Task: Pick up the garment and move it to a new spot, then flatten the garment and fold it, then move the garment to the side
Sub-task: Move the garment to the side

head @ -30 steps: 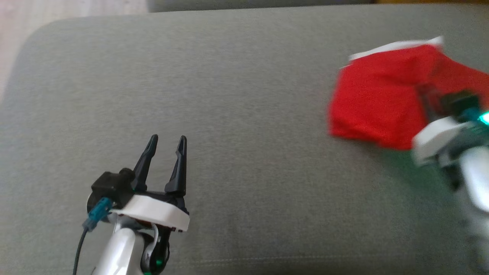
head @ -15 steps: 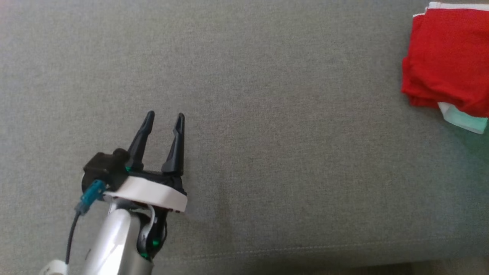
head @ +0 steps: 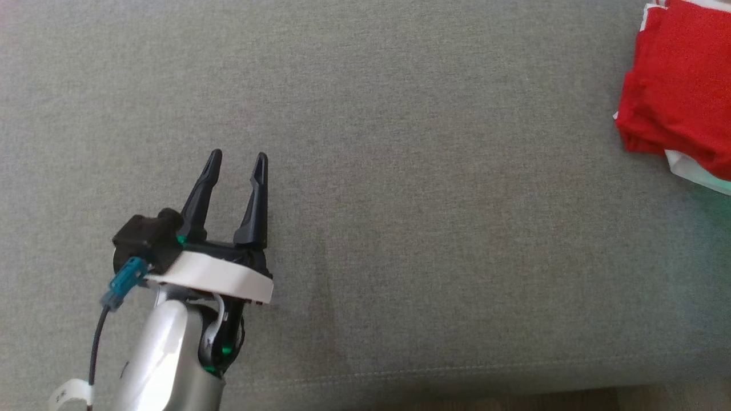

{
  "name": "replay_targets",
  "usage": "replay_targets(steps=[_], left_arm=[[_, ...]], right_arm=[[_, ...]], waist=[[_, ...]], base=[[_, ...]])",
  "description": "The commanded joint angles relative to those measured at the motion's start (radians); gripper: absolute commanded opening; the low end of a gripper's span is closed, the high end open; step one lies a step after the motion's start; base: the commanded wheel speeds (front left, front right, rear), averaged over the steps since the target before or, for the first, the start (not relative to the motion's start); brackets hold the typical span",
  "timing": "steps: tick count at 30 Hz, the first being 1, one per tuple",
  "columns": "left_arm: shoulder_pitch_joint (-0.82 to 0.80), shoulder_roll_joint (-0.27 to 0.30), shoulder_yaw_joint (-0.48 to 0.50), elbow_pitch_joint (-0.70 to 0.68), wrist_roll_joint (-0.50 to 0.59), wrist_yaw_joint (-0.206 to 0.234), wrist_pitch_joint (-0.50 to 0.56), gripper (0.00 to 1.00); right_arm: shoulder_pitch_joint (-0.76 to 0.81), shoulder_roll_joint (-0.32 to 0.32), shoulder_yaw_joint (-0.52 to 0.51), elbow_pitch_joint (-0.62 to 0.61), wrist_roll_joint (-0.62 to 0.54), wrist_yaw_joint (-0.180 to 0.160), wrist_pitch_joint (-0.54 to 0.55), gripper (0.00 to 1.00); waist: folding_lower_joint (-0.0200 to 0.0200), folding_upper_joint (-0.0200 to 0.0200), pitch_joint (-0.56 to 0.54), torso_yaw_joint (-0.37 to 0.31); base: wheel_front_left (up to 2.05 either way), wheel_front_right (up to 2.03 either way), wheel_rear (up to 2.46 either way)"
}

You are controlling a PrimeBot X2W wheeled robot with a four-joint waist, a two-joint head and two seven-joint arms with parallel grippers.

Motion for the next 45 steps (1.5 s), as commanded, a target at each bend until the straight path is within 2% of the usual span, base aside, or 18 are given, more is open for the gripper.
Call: replay_targets(steps=[1,2,3,9,13,17,22,26,33,40,45], left_arm=[[-0.031,0.008,0.039,-0.031,0.015,-0.002,-0.012,1.0],[-0.032,0.008,0.04,-0.03,0.015,-0.002,-0.012,1.0],[-0.033,0.008,0.04,-0.029,0.016,-0.003,-0.012,1.0],[-0.029,0.008,0.039,-0.017,0.015,-0.005,-0.012,1.0],[-0.013,0.008,0.037,-0.005,0.013,-0.004,-0.012,1.0],[0.01,0.008,0.042,-0.004,0.007,0.005,-0.012,1.0],[0.048,0.008,0.053,-0.014,0.009,0.018,-0.012,1.0],[0.079,0.01,0.044,-0.037,0.094,0.011,-0.012,1.0],[0.159,0.008,0.058,-0.052,0.078,0.023,-0.012,1.0],[0.208,0.008,0.036,-0.058,0.066,0.045,-0.012,1.0],[0.232,0.008,0.014,-0.065,0.058,0.067,-0.012,1.0]], right_arm=[[0.011,-0.014,-0.009,-0.046,0.003,0.003,0.002,0.38],[0.015,-0.007,-0.014,-0.055,0.002,0.003,0.004,0.76],[0.019,-0.002,-0.016,-0.064,-0.002,0.003,0.005,1.0],[0.025,0.026,-0.04,-0.108,-0.029,0.003,-0.014,1.0],[0.017,0.059,-0.04,-0.141,-0.043,0.003,-0.068,1.0],[0.017,0.126,0.009,-0.169,-0.02,0.003,-0.168,1.0],[0.05,0.199,0.135,-0.181,0.021,0.003,-0.305,1.0],[0.097,0.284,0.169,-0.176,0.055,0.003,-0.42,1.0],[0.237,0.433,0.161,-0.136,0.056,0.003,-0.585,1.0],[0.345,0.486,0.128,-0.127,0.041,0.003,-0.658,1.0],[0.415,0.489,0.129,-0.134,0.143,0.003,-0.68,1.0]], waist=[[-0.0001,0.0,-0.001,-0.001],[-0.0001,0.0,-0.002,-0.002],[-0.0001,0.0,-0.003,-0.002],[-0.0001,0.0,-0.03,-0.002],[-0.0001,0.0,-0.073,0.0],[-0.0001,0.0,-0.138,0.002],[-0.0001,0.0,-0.224,0.008],[-0.0001,0.0,-0.279,0.018],[-0.0001,0.0,-0.357,0.035],[-0.0001,0.0,-0.382,0.037],[-0.0001,0.0,-0.396,0.036]], base=[[0.0,0.0,0.0],[0.0,0.0,0.0],[0.0,0.0,0.0],[0.0,0.0,0.0],[0.0,0.0,0.0],[0.0,0.0,0.0],[0.0,0.0,0.0],[0.0,0.0,0.0],[0.0,0.0,0.0],[0.0,0.0,0.0],[0.0,0.0,0.0]])
